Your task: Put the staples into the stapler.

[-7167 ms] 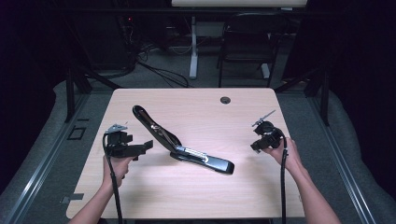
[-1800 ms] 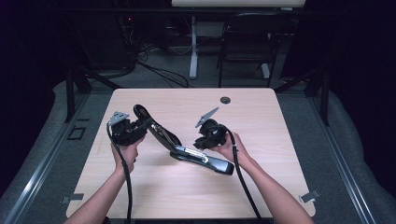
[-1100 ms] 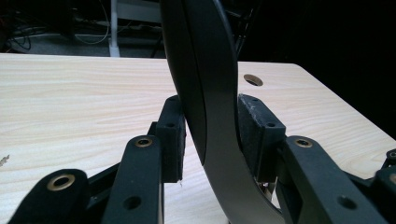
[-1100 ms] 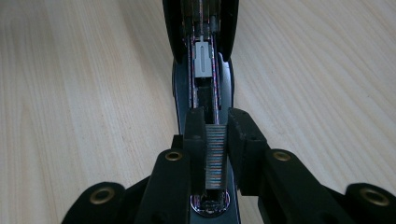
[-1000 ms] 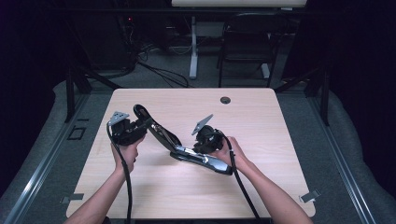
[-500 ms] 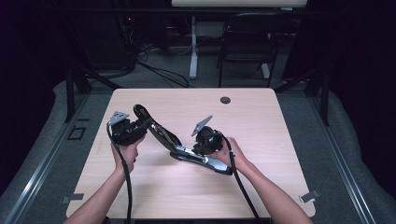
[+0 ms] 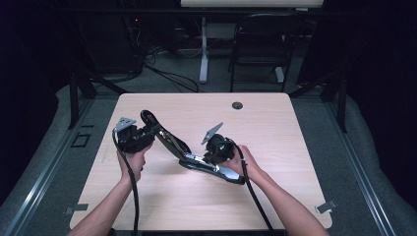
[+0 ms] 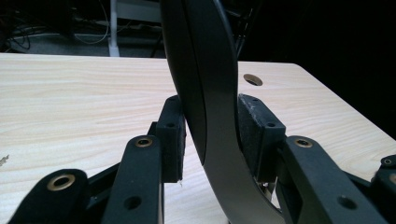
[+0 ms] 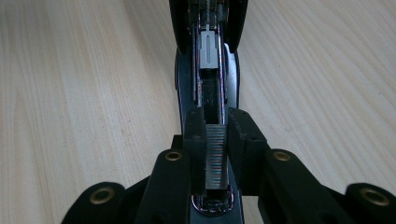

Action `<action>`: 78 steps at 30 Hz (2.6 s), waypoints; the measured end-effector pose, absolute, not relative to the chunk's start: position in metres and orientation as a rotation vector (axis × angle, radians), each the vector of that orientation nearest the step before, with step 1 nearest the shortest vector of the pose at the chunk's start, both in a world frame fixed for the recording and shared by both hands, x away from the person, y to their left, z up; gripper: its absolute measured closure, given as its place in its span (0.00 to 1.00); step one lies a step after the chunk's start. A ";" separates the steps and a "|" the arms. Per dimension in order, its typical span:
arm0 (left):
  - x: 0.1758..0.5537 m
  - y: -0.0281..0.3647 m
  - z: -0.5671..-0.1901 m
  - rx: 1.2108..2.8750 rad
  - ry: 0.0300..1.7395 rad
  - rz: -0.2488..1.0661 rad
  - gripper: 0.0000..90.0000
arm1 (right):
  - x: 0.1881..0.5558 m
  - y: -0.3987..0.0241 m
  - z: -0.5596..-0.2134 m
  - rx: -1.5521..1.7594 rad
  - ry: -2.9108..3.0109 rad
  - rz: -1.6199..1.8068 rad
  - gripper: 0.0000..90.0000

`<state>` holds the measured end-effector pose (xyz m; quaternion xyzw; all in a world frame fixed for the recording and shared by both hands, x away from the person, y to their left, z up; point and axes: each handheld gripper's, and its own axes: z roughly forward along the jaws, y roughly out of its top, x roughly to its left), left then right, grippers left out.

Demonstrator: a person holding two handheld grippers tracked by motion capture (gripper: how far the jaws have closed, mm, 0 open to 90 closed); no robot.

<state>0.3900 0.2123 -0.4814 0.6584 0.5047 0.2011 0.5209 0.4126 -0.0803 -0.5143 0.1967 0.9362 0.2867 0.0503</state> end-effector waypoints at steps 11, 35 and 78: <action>0.390 0.213 -0.481 1.580 1.209 0.481 0.71 | 0.413 -0.083 -0.515 0.597 2.856 0.879 0.87; 0.390 0.213 -0.481 1.580 1.209 0.482 0.71 | 0.412 -0.088 -0.516 0.609 2.881 0.857 0.86; 0.386 0.213 -0.480 1.585 1.208 0.488 0.71 | 0.385 -0.133 -0.498 0.774 2.778 0.757 0.57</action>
